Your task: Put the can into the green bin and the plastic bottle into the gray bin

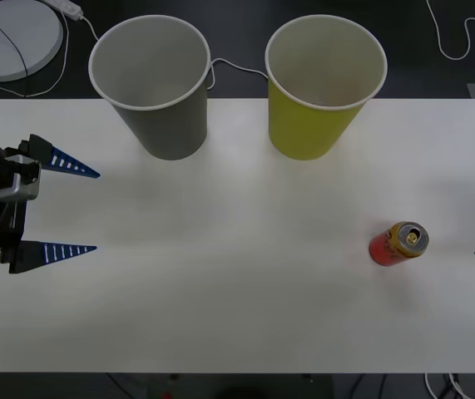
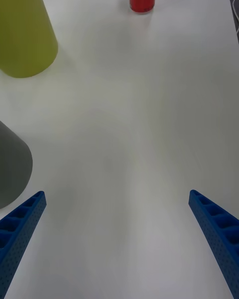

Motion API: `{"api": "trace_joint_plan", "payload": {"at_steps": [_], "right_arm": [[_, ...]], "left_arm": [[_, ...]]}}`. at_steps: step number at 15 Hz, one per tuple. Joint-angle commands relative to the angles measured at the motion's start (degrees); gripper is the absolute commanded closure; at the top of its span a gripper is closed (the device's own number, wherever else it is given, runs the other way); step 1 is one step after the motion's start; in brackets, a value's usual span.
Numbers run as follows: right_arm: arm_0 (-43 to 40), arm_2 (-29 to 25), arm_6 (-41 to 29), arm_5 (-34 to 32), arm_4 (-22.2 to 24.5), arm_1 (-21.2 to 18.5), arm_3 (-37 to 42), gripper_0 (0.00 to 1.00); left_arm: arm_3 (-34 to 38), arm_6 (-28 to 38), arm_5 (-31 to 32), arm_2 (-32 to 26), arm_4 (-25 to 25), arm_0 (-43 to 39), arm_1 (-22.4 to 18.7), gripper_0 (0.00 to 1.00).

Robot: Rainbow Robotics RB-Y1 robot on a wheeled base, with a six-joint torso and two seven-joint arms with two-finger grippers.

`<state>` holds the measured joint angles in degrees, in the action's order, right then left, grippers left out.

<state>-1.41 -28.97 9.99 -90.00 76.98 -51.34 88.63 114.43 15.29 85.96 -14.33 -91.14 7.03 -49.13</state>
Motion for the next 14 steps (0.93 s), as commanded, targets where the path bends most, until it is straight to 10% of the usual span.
{"api": "trace_joint_plan", "payload": {"at_steps": [1,14], "right_arm": [[0.01,-0.12,5.47,0.0,-0.43,-0.08,-4.95,0.0],[0.36,3.66,20.06,0.0,-6.75,0.01,-27.81,0.0]], "left_arm": [[0.0,0.0,0.0,0.0,-0.01,0.0,0.0,0.0],[0.0,0.0,0.0,0.0,-0.01,0.0,0.0,0.0]]}}
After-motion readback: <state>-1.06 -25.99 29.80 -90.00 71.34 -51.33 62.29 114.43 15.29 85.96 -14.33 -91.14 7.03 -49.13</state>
